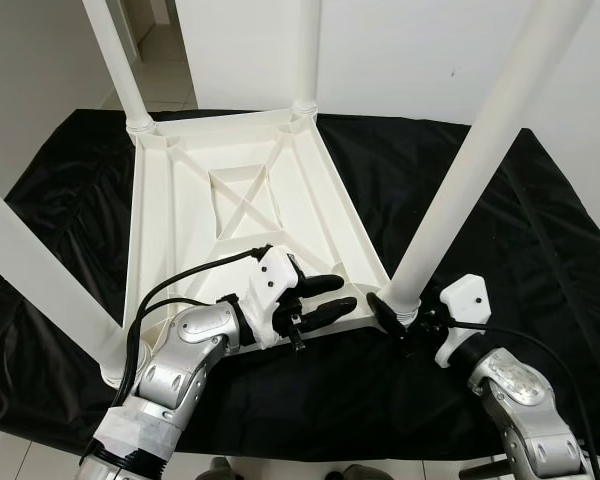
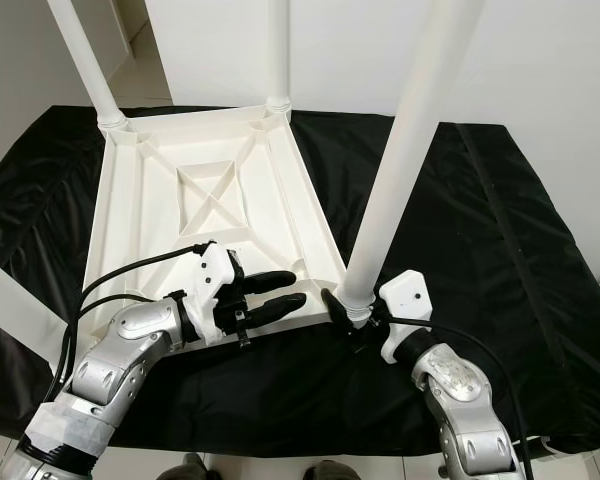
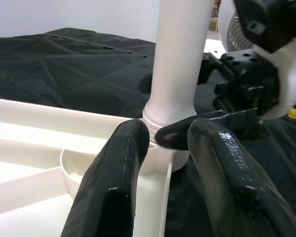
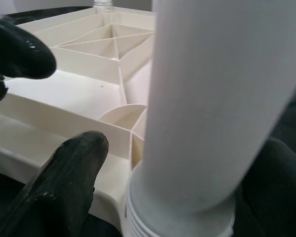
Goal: Building children table
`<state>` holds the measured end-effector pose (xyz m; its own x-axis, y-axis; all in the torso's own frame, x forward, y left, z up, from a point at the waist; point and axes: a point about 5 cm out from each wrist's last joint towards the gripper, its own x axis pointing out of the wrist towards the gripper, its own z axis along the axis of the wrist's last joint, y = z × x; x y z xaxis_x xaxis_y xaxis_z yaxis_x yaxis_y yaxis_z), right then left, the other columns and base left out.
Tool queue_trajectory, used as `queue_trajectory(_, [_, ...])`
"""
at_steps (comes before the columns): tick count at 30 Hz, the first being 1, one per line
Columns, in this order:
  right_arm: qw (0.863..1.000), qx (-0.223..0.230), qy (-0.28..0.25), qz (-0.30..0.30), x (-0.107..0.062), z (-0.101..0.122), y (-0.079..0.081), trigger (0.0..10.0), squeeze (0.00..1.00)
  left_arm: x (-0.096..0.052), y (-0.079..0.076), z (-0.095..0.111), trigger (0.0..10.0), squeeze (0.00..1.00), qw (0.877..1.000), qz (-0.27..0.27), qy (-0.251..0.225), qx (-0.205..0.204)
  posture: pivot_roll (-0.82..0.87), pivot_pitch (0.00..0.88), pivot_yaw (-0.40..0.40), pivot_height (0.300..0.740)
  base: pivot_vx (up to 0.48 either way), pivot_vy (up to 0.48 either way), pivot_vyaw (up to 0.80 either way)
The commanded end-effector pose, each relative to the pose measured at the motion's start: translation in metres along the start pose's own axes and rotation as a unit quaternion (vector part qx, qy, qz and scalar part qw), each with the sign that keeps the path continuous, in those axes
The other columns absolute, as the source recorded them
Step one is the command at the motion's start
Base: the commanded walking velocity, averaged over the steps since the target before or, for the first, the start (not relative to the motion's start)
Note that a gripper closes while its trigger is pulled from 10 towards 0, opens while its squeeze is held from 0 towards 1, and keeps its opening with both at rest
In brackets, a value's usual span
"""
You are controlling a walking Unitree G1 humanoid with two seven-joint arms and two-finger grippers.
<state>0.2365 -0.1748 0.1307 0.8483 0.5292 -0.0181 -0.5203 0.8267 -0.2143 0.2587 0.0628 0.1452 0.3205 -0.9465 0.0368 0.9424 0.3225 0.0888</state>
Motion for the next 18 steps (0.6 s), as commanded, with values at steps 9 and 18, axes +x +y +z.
queue_trajectory(9, [0.999, -0.021, -0.007, 0.029, 0.012, 0.002, -0.014, 10.0, 0.0, 0.007, -0.003, -0.001, 10.0, 0.0, 0.999, -0.041, 0.015, 0.008, -0.07, 0.0, 0.029, 0.74, 0.0, 0.0, 0.0])
queue_trajectory(18, [0.999, -0.002, -0.004, 0.048, 0.011, -0.004, -0.01, 0.0, 0.0, 0.009, -0.002, -0.002, 10.0, 0.0, 0.999, -0.042, 0.018, 0.01, -0.07, 0.0, 0.025, 0.74, 0.0, 0.0, 0.0])
